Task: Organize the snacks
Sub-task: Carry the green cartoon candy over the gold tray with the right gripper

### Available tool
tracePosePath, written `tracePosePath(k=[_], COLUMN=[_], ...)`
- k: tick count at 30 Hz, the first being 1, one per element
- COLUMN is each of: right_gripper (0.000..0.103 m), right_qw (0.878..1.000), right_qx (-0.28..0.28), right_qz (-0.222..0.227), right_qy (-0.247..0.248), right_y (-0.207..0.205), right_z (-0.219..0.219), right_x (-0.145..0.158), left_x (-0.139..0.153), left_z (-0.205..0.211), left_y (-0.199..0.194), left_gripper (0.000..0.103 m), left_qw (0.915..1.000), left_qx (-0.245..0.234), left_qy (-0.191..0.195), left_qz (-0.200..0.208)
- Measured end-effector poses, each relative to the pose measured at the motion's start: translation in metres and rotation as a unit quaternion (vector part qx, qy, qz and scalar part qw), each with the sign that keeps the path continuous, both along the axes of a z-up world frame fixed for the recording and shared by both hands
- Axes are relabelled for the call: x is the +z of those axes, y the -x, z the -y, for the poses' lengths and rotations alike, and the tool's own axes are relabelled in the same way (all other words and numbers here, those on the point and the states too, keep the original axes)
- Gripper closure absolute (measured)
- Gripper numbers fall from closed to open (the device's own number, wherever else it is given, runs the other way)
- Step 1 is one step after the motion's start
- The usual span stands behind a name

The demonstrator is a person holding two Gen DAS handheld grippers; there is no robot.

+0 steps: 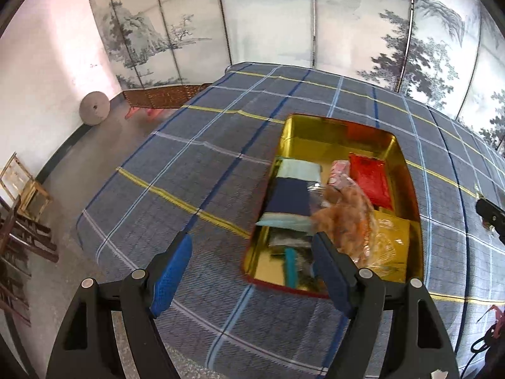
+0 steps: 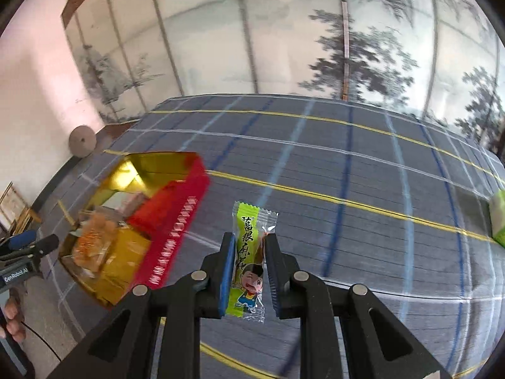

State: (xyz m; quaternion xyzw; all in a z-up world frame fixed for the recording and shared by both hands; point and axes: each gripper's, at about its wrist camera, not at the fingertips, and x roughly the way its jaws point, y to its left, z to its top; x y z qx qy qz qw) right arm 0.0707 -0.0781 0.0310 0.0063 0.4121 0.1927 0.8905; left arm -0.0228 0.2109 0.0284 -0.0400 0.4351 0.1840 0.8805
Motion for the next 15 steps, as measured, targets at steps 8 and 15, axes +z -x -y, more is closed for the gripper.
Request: tracePosePath(k=[8,15], right_gripper=[0.083,0.083], right_qw=[0.999,0.997], right_qx=[0.044,0.071], right_qz=[0.004,0.004], right_qy=[0.006,0.011], right_y=[0.010,0.017], right_z=[-0.054,-0.087], right_x=[0.006,0.009], left_x=[-0.001,-0.001], left_z=[-0.021,-0.036], left_y=[0.012,0.020], left_gripper=[0.027,0.027], left_qw=[0.9998,0.9994], left_qx=[0.020,0.033], left_qy=[-0.005,-0.005], left_qz=[-0.003,-0.004])
